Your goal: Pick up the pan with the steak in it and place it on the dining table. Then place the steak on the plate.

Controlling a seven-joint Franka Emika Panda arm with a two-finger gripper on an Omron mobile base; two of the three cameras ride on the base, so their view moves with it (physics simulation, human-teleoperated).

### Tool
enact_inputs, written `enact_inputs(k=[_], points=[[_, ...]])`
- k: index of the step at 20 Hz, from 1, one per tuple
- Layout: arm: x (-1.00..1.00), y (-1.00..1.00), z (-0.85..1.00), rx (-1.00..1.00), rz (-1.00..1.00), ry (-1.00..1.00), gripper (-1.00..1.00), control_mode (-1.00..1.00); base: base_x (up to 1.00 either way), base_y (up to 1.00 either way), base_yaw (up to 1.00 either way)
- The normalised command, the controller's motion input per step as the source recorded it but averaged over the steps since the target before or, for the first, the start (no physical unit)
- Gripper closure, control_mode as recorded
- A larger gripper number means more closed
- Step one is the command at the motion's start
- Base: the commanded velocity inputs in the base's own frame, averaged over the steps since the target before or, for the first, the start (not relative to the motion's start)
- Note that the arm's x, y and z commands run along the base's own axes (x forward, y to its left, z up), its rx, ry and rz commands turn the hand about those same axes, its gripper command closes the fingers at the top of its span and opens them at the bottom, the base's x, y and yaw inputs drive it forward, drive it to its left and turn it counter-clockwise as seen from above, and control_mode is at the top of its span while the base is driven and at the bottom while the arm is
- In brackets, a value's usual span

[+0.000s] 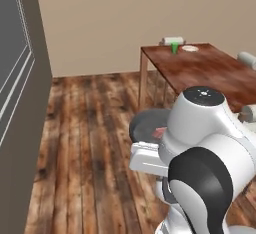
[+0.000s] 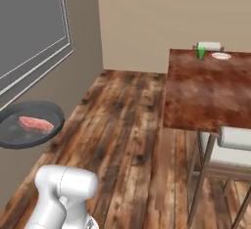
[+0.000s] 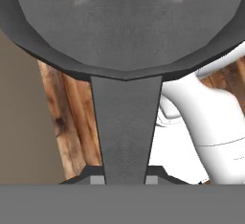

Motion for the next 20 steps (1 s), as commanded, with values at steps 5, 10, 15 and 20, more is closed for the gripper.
enact_inputs(k=[5,10,15,20], points=[[0.00,0.00,0.00,0.00,0.00,0.00,1.00,1.00,0.80,0.45,0.00],[0.00,0.00,0.00,0.00,0.00,0.00,1.00,1.00,0.90,0.34,0.00],[0.00,0.00,0.00,0.00,0.00,0.00,1.00,1.00,0.99,0.27,0.00],[0.00,0.00,0.00,0.00,0.00,0.00,1.00,1.00,1.00,0.27,0.00]])
